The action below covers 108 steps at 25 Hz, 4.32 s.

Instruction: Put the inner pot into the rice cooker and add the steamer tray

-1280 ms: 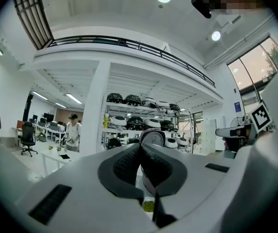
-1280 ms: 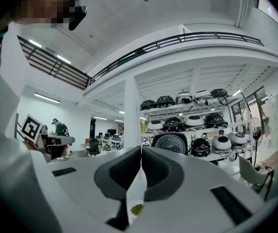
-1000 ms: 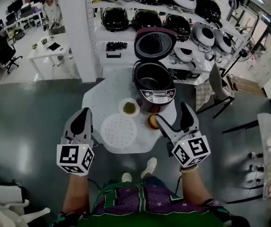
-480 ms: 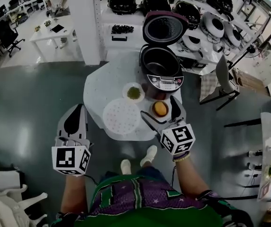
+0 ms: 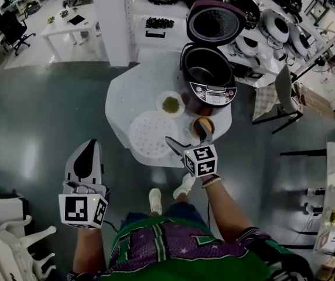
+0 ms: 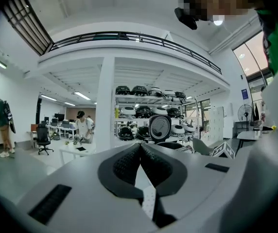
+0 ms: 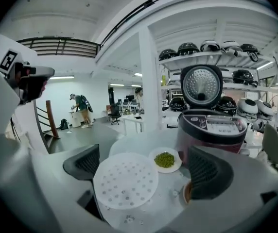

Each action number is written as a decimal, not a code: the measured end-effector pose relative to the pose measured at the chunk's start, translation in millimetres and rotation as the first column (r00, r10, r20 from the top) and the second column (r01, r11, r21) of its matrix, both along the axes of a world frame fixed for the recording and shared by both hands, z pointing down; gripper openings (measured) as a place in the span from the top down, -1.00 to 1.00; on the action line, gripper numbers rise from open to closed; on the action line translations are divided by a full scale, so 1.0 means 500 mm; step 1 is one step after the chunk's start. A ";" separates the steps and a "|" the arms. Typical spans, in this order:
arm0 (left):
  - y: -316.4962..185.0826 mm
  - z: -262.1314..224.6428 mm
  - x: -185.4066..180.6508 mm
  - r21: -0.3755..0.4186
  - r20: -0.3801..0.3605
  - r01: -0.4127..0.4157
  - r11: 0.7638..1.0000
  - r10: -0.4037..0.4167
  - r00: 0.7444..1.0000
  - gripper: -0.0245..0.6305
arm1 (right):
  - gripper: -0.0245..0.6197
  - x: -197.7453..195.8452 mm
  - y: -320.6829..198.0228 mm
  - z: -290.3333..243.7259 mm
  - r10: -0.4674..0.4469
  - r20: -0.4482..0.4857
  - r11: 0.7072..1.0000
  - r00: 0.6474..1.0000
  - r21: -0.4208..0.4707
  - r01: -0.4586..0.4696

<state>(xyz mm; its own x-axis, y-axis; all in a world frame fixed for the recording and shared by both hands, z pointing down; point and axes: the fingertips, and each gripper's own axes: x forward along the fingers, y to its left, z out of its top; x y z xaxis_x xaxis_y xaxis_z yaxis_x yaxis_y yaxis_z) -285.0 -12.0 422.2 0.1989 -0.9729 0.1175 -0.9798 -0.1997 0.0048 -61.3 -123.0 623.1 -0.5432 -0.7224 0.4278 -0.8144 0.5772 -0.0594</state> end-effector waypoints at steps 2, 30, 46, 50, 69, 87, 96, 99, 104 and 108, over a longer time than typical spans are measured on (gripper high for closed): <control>0.011 0.008 -0.012 -0.016 -0.004 0.018 1.000 -0.018 1.000 0.86 | -0.80 -0.005 -0.004 0.047 -0.005 -0.013 0.999 1.000 -0.037 0.004; 0.042 0.106 -0.066 -0.148 -0.005 0.147 0.978 -0.149 0.989 0.86 | 0.02 0.006 -0.087 0.363 0.136 -0.114 0.938 0.984 -0.303 -0.165; 0.042 0.146 -0.074 -0.191 -0.036 0.131 0.973 -0.141 0.989 0.86 | 0.82 0.042 -0.094 0.366 0.242 -0.179 0.892 0.953 -0.346 -0.292; 0.046 0.156 -0.077 -0.190 -0.055 0.122 0.974 -0.135 0.989 0.86 | 0.84 0.040 -0.088 0.364 0.258 -0.143 0.881 0.956 -0.370 -0.293; 0.013 0.102 -0.059 -0.094 -0.122 0.025 0.995 -0.037 0.992 0.86 | 0.85 0.064 -0.057 0.171 0.248 -0.057 0.899 0.967 -0.359 -0.251; -0.036 -0.034 0.119 0.027 -0.092 -0.194 0.981 0.196 0.976 0.86 | 0.85 0.184 -0.005 -0.117 0.335 0.102 0.914 0.937 -0.277 -0.297; -0.059 -0.075 0.197 0.061 -0.076 -0.274 0.960 0.279 0.957 0.86 | 0.85 0.306 0.018 -0.248 0.432 0.234 0.896 0.871 -0.222 -0.384; -0.066 -0.074 0.220 0.058 -0.069 -0.300 0.952 0.304 0.950 0.86 | 0.85 0.341 0.029 -0.279 0.460 0.275 0.885 0.844 -0.216 -0.412; -0.090 -0.075 0.260 0.053 -0.082 -0.321 0.946 0.325 0.942 0.86 | 0.85 0.400 0.039 -0.307 0.478 0.294 0.878 0.828 -0.201 -0.435; -0.126 -0.081 0.289 0.055 -0.092 -0.317 0.947 0.321 0.943 0.86 | 0.85 0.448 0.008 -0.333 0.485 0.312 0.875 0.817 -0.178 -0.451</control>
